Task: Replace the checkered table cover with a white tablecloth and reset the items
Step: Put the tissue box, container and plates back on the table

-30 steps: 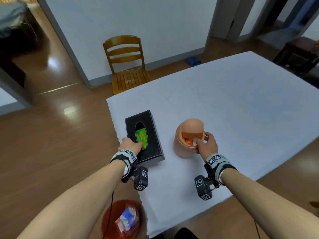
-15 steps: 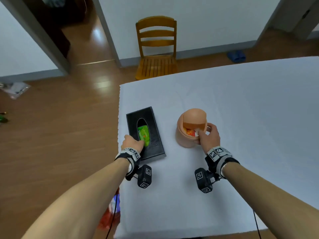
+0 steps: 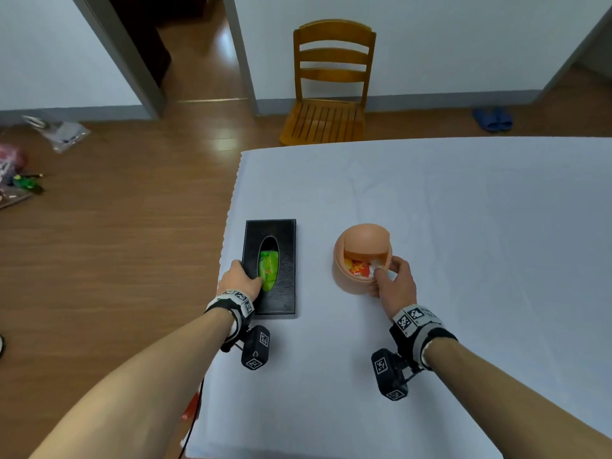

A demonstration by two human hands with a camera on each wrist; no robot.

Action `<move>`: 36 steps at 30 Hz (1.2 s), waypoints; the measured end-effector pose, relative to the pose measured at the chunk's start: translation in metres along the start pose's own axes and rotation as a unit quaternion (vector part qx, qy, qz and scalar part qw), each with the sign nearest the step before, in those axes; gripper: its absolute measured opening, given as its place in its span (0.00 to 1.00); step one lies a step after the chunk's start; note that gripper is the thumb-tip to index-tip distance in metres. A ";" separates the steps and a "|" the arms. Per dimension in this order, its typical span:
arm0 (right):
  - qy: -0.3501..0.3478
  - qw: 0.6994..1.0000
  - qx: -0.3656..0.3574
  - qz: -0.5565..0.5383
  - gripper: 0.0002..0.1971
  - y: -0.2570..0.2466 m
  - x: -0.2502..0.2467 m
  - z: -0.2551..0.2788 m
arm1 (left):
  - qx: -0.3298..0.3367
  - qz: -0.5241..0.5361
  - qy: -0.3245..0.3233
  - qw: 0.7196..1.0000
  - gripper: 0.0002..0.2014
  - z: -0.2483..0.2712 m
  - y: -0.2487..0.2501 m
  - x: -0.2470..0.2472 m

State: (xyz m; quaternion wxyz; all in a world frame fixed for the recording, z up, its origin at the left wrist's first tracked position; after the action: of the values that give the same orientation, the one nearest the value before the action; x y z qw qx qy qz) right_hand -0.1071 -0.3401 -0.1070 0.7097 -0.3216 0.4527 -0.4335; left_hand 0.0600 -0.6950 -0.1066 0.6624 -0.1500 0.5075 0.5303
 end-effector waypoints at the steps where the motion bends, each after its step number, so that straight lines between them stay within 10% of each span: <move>1: -0.005 1.000 0.002 0.007 0.22 0.000 0.000 -0.002 | 0.003 0.002 0.000 1.000 0.20 -0.002 0.001 0.000; 17: -0.008 0.993 -0.067 0.092 0.27 -0.064 -0.029 -0.022 | 0.142 0.157 0.032 0.977 0.30 0.018 0.117 0.005; 36: -0.078 0.976 -0.156 0.133 0.19 -0.150 0.006 -0.055 | 0.037 0.084 0.038 0.995 0.25 0.088 0.052 -0.068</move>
State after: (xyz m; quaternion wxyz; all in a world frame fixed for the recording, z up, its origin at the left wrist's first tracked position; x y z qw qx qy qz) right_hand -0.2050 -0.4114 -0.0033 0.7353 -0.3983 0.4967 -0.2324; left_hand 0.0661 -0.6472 0.0060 0.6010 -0.1019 0.5623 0.5588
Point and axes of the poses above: each hand's wrist, its own z-axis away from the middle knuckle, its own x-axis out of the palm, y = z × x, the point moved 10 cm from there along -z, towards the middle knuckle, and after that the axes turned 2 degrees about -z, right-handed, at the moved point
